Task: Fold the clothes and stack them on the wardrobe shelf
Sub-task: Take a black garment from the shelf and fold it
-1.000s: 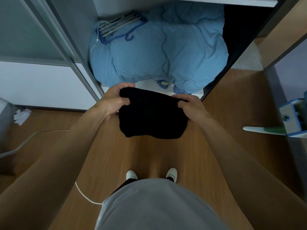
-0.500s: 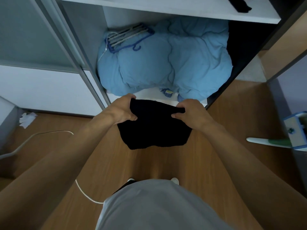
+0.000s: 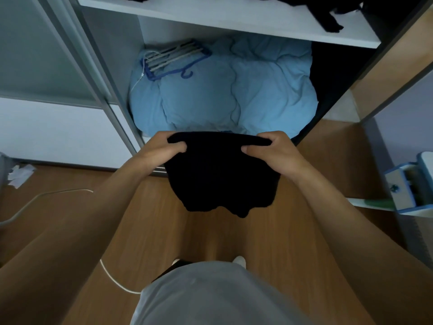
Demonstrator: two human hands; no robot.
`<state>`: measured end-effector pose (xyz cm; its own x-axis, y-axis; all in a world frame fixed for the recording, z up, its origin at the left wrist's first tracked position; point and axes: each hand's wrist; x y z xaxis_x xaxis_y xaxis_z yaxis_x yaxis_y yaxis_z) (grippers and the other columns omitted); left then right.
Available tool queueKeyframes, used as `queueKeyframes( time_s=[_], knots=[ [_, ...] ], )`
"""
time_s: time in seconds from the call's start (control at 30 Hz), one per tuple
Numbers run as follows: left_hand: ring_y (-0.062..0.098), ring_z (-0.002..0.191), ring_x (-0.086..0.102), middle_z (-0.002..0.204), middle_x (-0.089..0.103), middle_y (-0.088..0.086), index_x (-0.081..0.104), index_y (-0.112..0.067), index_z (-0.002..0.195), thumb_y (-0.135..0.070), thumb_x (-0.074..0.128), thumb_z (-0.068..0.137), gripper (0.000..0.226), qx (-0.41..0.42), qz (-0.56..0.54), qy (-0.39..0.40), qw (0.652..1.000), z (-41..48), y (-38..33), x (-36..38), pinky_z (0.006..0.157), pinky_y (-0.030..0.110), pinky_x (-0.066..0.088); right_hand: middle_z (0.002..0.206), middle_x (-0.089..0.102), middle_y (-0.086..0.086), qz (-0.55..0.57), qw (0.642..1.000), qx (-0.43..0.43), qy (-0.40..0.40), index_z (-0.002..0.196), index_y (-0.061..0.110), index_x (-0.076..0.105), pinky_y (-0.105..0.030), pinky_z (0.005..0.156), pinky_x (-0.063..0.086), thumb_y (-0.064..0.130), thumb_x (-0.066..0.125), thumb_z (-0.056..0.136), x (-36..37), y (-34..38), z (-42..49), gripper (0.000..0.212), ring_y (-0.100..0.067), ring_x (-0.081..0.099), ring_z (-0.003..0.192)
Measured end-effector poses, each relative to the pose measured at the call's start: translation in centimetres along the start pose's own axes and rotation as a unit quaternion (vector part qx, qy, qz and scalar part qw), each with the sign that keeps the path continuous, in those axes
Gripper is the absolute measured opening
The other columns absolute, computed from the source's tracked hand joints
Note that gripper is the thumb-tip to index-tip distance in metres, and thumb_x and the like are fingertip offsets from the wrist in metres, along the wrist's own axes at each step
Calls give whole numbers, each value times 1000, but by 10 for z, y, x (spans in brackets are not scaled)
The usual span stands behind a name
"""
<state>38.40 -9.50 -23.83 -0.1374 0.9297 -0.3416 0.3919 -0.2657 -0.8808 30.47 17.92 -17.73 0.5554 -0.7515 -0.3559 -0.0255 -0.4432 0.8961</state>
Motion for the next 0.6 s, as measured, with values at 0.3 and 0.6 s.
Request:
queueKeyframes(
  time_s=[0.3, 0.6],
  knots=[
    [19, 97, 74, 106, 77, 5, 69, -14, 114, -39, 59, 100, 31, -39, -285, -40, 957, -1, -12, 51, 81, 27, 60, 124, 71, -1, 436, 891, 126, 20, 115, 27, 74, -32, 90, 56, 65, 66, 81, -5, -57, -5, 52, -18, 67, 116],
    [18, 89, 76, 98, 79, 3, 73, -16, 103, -45, 69, 91, 32, -138, -238, -56, 960, -15, -5, 14, 67, 25, 60, 113, 75, -3, 392, 908, 148, 24, 119, 21, 65, -25, 79, 59, 21, 78, 79, 68, -83, -5, 42, -17, 73, 102]
  ],
)
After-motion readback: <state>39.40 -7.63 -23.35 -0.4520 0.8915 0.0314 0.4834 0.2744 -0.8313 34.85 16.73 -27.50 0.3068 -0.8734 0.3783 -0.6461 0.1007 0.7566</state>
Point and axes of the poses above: each hand's wrist, its own z-axis towards the middle knuckle, its own x-axis out of the palm, y = z × x
